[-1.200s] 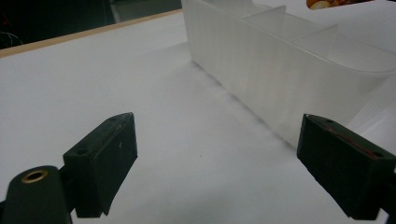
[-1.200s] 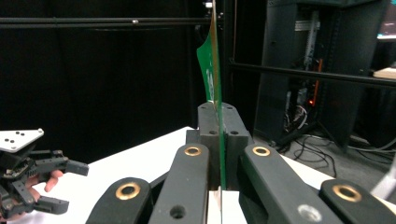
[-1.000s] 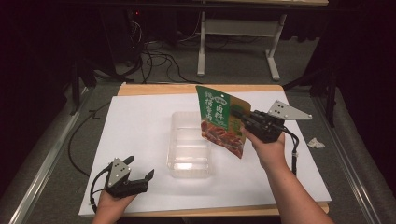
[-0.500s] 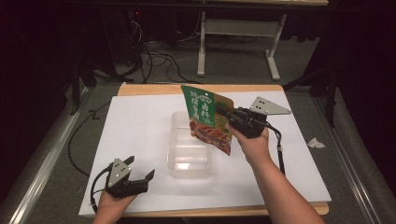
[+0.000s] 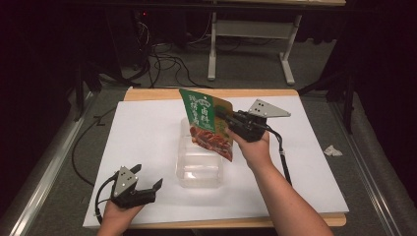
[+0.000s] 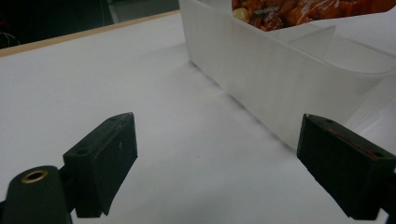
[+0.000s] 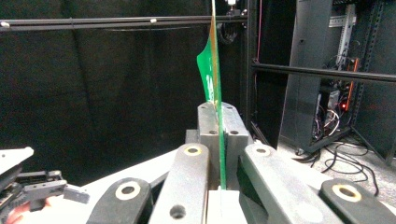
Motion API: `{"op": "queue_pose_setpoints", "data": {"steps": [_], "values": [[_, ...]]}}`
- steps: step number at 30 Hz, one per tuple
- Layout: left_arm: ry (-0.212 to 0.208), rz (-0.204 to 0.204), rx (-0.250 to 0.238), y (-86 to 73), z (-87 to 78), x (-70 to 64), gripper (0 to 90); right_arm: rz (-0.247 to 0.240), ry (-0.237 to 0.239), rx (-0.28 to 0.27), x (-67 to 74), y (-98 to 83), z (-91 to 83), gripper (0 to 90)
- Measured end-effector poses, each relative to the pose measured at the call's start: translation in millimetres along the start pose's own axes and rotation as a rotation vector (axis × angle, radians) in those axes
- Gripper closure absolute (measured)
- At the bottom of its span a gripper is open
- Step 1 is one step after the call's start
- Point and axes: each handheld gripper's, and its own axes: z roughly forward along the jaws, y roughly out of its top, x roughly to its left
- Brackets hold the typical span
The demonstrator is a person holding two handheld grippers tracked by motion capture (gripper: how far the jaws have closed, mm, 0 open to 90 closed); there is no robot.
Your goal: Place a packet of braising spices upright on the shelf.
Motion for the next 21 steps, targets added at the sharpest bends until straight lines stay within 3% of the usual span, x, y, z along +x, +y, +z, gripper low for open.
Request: {"op": "queue_pose_setpoints", "data": {"steps": [13,21], "values": [[0.008,0.002,0.001,-0.5,-1.0,0.3,12.7,0.020,0.009,-0.021,-5.2,-4.5,19.0,90.0],[0.005,0.004,0.001,-0.5,-1.1,-0.2,12.8,0.009,0.007,-0.011,-6.7,-9.7,30.5,90.0]]}}
